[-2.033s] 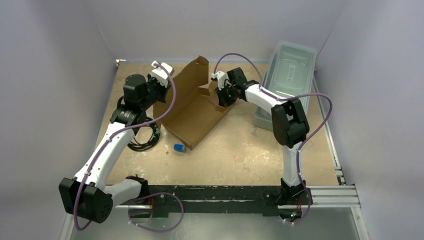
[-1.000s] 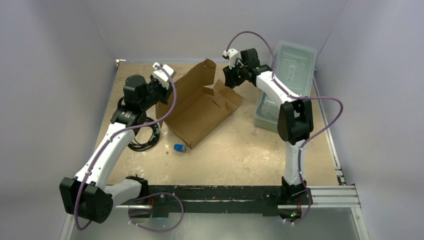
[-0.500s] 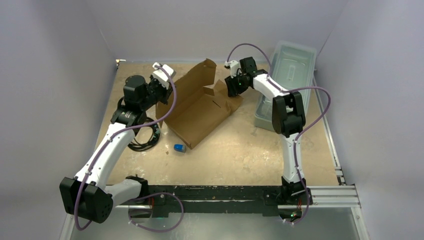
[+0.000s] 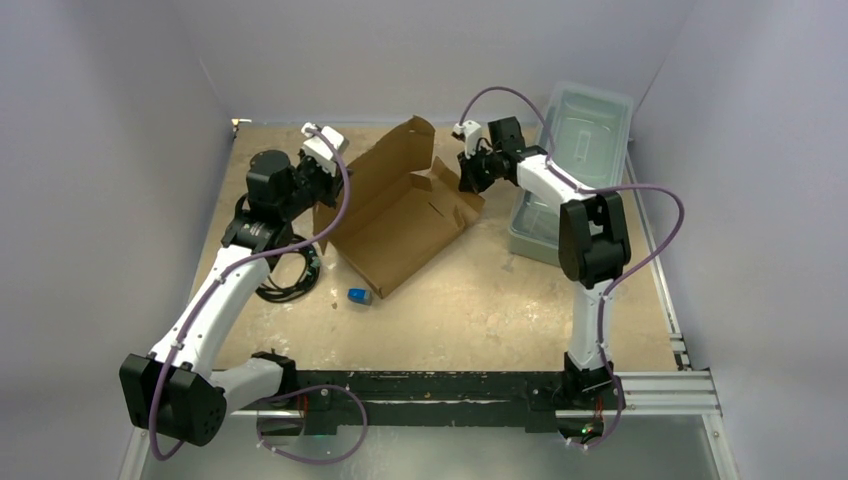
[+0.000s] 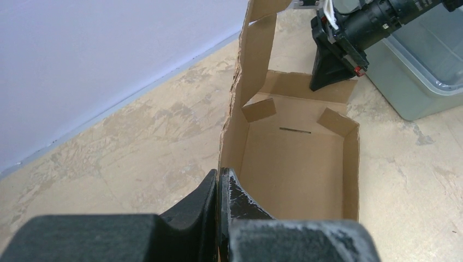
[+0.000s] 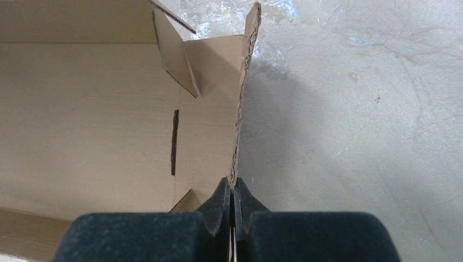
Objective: Fold the paper box
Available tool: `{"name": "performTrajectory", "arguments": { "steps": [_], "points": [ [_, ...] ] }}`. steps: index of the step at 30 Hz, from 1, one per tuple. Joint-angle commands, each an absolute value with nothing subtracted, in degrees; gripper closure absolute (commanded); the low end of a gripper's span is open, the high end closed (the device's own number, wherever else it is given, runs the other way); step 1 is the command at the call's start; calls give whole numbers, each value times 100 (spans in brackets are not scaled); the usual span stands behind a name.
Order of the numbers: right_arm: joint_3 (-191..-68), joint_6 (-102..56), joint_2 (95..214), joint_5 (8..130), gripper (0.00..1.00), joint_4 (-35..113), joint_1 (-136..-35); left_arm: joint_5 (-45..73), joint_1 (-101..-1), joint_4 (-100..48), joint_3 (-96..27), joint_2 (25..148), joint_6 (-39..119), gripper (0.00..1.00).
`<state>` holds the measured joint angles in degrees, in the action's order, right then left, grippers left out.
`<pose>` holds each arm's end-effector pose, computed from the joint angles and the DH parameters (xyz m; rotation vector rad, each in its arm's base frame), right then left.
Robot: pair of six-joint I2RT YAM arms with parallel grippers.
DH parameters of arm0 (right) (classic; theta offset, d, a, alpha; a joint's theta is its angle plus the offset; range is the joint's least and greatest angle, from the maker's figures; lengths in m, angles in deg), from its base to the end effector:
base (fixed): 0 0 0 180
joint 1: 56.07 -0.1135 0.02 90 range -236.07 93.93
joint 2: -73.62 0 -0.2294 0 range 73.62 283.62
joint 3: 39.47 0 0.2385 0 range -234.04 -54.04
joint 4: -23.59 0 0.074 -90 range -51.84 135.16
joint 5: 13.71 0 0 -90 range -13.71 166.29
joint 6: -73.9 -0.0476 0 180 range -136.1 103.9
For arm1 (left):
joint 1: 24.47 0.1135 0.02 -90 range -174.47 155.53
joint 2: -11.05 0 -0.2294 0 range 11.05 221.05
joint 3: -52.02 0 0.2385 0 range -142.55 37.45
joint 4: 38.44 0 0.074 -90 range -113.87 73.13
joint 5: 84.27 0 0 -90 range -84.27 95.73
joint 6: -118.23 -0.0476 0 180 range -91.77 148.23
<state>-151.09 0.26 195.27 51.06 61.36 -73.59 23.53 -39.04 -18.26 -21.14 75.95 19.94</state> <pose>0.4267 0.1560 0.1805 -0.8823 2.1974 0.5372 0.2629 -0.0834 0.3309 0.5705 1.6886 -0.3550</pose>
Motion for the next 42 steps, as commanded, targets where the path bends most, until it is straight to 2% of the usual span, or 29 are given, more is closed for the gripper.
{"name": "performTrajectory", "arguments": {
  "steps": [1, 19, 42],
  "points": [
    [-14748, 41, 19157, 4782, 100, 5548, -7405, 2359, -3821, -2232, -2210, 7680, 2424, 100],
    [-13791, 327, 18580, 5072, 100, 4866, -7711, 1757, -3742, -2475, -2405, 8006, 3616, 100],
    [-13349, 965, 18131, 5354, 100, 4647, -8070, 1901, -3743, -2064, -2802, 8364, 3643, 100]
  ]
}}
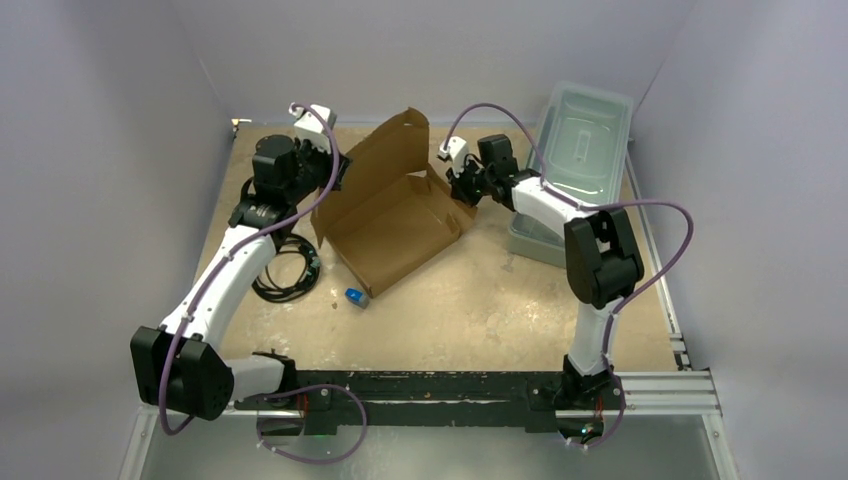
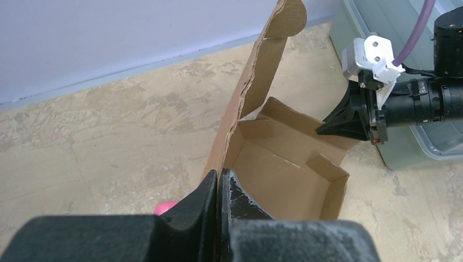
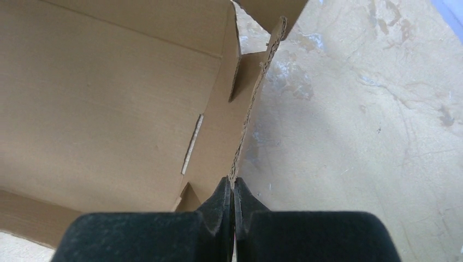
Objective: Fold the paper box
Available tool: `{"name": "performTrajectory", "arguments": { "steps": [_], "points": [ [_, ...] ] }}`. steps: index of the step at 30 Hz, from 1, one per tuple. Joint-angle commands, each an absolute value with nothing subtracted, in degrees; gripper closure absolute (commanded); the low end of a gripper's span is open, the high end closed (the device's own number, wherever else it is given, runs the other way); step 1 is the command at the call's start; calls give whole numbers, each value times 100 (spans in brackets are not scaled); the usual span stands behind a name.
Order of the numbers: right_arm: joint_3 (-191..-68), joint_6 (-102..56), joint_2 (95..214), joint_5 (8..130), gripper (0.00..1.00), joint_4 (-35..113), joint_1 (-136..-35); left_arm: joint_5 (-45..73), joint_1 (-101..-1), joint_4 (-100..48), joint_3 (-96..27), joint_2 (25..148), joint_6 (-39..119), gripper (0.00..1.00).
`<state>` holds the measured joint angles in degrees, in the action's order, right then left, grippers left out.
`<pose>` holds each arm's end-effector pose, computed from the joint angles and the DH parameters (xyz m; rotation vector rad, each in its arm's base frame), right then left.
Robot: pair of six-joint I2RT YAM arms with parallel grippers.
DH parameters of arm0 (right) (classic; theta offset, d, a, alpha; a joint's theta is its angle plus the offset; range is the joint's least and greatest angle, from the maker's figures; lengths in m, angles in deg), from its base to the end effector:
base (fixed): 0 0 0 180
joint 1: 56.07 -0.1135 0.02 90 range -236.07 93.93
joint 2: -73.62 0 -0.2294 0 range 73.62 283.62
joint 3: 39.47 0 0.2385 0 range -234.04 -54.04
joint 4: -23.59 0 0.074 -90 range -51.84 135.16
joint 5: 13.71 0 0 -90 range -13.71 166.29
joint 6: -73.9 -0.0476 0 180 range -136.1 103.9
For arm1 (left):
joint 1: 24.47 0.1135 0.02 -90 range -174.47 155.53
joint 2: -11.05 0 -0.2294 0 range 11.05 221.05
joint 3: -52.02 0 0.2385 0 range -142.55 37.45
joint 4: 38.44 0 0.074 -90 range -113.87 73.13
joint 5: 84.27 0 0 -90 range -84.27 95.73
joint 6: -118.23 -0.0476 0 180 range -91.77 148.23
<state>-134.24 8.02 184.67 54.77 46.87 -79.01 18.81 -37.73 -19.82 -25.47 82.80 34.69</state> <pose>0.3823 0.1808 0.1854 -1.0720 1.9626 0.4125 0.2923 -0.0799 0.3284 0.2717 1.7918 -0.4502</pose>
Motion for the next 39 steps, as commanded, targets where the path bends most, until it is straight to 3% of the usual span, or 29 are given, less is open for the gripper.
{"name": "performTrajectory", "arguments": {
  "steps": [1, 8, 18, 24, 30, 39],
  "points": [
    [-13345, 990, 18102, 5386, 100, 4651, -8087, 1919, -3746, -2054, -2816, 8371, 3633, 100],
    [-13389, 1209, 17971, 5732, 100, 4703, -8379, 2488, -3745, -1968, -2976, 8508, 3321, 100],
    [-13772, 1125, 18246, 7361, 100, 4700, -8673, 3332, -3749, -2123, -3054, 8563, 3298, 100],
    [-13736, 1083, 18253, 7393, 98, 4728, -8677, 3623, -3748, -2140, -3072, 8629, 3348, 100],
    [-13574, 944, 18187, 6629, 93, 4856, -8680, 3656, -3748, -2181, -3058, 8681, 3473, 100],
    [-13412, 621, 18082, 5770, 69, 4892, -8615, 3515, -3750, -2125, -3015, 8586, 3415, 100]
  ]
}}
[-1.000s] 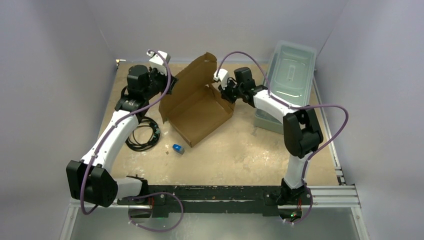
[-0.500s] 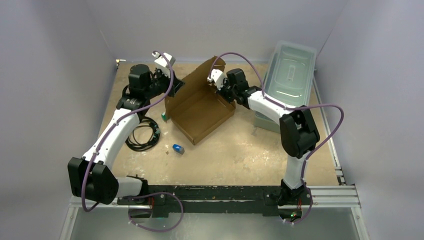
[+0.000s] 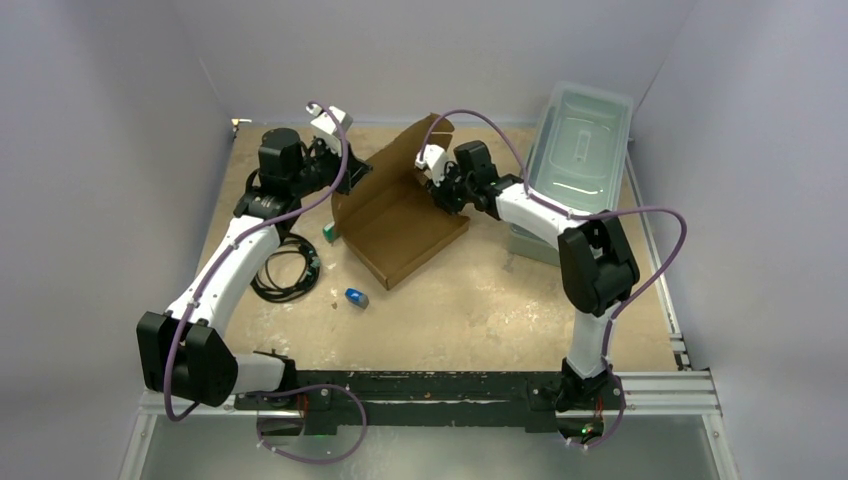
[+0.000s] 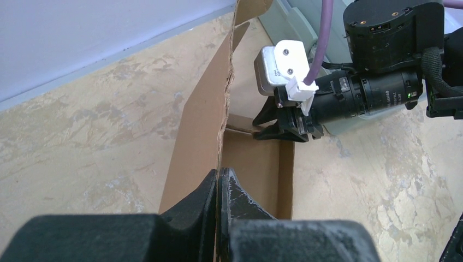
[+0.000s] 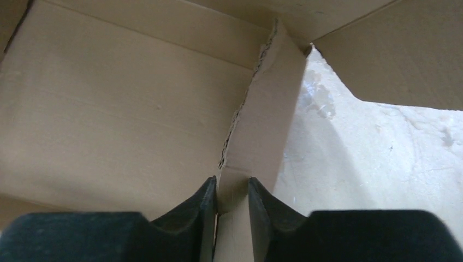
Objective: Fold the paper box
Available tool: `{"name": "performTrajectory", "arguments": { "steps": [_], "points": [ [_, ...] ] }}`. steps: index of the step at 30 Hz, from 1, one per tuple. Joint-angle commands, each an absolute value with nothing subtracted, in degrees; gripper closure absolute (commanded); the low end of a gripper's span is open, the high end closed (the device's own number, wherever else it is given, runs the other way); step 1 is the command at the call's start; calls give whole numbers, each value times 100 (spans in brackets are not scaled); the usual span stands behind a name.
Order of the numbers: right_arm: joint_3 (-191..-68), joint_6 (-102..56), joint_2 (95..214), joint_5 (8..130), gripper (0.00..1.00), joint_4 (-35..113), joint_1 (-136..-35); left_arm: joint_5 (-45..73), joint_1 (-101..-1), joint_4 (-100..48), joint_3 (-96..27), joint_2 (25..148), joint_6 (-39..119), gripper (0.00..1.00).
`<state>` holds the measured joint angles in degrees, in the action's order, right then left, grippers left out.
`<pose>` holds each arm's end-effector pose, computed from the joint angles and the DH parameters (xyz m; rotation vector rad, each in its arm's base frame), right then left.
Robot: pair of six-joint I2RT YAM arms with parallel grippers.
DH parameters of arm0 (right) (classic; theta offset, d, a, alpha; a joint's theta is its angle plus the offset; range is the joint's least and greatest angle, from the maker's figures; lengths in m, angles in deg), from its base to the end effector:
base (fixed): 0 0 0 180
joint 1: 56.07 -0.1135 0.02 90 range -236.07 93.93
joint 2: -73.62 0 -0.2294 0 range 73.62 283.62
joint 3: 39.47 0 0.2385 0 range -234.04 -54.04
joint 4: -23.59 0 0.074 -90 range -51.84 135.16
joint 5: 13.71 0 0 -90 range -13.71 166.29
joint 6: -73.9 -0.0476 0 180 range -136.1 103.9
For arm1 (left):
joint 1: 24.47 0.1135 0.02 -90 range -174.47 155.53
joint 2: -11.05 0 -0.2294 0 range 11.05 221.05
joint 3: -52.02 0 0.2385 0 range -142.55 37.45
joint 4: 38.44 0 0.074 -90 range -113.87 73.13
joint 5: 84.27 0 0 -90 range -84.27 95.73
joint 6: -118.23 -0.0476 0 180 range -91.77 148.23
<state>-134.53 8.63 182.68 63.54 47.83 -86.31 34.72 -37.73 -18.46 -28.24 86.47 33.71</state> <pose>0.3583 0.2211 0.1981 -1.1377 1.9247 0.3012 0.2979 -0.0939 0.3254 0.4831 1.7925 -0.6915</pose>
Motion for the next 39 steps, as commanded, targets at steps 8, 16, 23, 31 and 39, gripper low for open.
{"name": "performTrajectory", "arguments": {
  "steps": [8, 16, 23, 31, 39],
  "points": [
    [-13441, 253, 18083, 5101, 51, 4961, -8195, 3543, -3748, -2115, -2979, 8593, 3418, 100],
    [-13515, -129, 18292, 4343, 59, 5014, -7792, 3596, -3748, -2093, -3013, 8693, 3443, 100],
    [-13525, -120, 18357, 3913, 79, 5097, -7773, 3656, -3748, -2028, -3057, 8776, 3456, 100],
    [-13519, -109, 18284, 3620, 65, 5098, -7770, 3643, -3748, -1983, -3058, 8791, 3457, 100],
    [-13393, -742, 18501, 3793, 79, 4652, -7640, 3705, -3748, -1948, -3102, 8839, 3474, 100]
  ]
}}
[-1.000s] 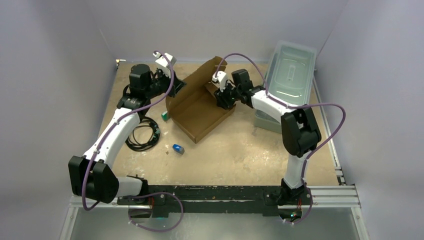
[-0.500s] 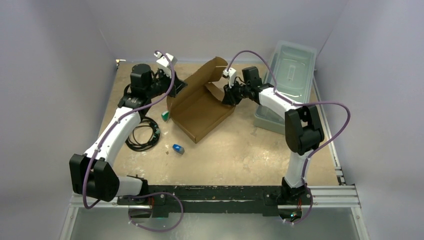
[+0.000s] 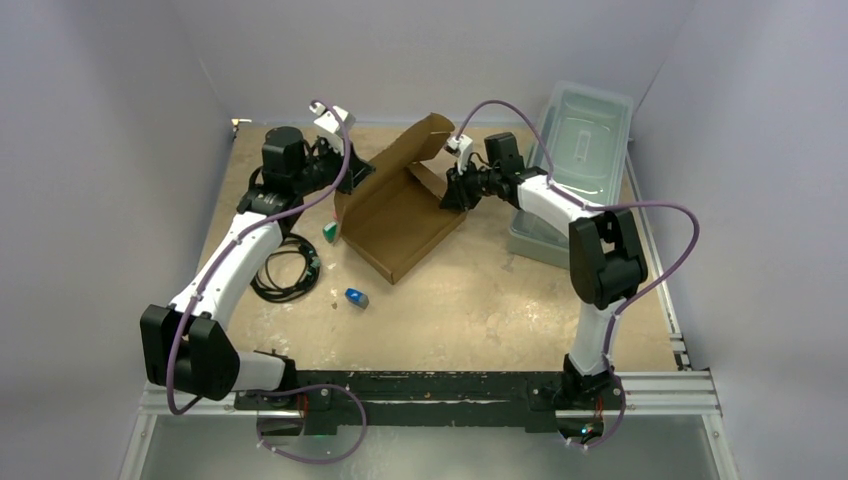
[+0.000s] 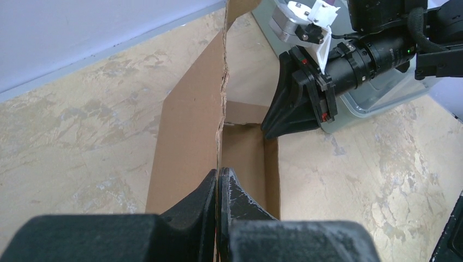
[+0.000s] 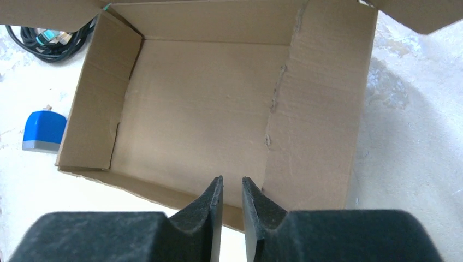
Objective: Fold the paper box
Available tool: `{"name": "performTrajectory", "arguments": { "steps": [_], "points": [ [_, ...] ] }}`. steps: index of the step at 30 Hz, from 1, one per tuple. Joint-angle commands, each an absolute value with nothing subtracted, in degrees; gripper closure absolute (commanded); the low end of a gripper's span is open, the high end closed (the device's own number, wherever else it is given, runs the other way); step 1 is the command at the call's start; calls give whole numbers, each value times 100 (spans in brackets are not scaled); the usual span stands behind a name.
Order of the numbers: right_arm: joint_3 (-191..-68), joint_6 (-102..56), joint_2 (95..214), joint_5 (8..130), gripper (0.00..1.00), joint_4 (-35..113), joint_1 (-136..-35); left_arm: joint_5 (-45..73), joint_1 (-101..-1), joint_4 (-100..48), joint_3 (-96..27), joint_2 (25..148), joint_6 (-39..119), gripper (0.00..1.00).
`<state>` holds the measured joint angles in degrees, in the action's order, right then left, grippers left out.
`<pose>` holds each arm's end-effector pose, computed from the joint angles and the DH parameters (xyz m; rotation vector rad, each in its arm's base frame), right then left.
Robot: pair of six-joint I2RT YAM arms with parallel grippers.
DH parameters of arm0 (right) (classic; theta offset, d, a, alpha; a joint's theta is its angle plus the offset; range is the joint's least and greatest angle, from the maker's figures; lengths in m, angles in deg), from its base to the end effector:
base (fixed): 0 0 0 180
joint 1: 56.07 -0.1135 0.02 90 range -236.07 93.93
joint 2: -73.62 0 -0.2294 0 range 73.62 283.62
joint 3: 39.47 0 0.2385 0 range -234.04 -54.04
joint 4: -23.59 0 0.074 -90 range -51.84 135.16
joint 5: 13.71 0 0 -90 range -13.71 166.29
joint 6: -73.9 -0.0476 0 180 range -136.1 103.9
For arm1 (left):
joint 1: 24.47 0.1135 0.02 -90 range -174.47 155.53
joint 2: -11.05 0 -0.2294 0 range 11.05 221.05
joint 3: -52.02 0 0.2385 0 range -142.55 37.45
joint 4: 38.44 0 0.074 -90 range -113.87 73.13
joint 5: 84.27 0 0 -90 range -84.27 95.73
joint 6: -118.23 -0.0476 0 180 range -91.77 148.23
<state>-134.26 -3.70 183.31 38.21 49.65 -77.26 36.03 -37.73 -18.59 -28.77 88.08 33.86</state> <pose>0.3735 0.1763 0.1951 -0.9709 2.0136 0.8370 0.3031 -0.0961 0.3208 0.4950 1.8060 -0.7166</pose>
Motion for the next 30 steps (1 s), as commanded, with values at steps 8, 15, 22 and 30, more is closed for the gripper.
{"name": "performTrajectory", "arguments": {
  "steps": [8, 15, 22, 30],
  "points": [
    [-13399, -914, 18577, 3544, 88, 4565, -7632, 3740, -3748, -1912, -3121, 8870, 3483, 100],
    [-13350, -1063, 18409, 3263, 86, 4393, -7620, 3820, -3748, -1886, -3111, 8887, 3470, 100],
    [-13233, -1065, 18052, 2994, 83, 4195, -7533, 3886, -3757, -1842, -3102, 8892, 3385, 100],
    [-13072, -1063, 17554, 2919, 82, 3948, -7243, 3904, -3757, -1838, -3103, 8903, 3351, 100]
  ]
}}
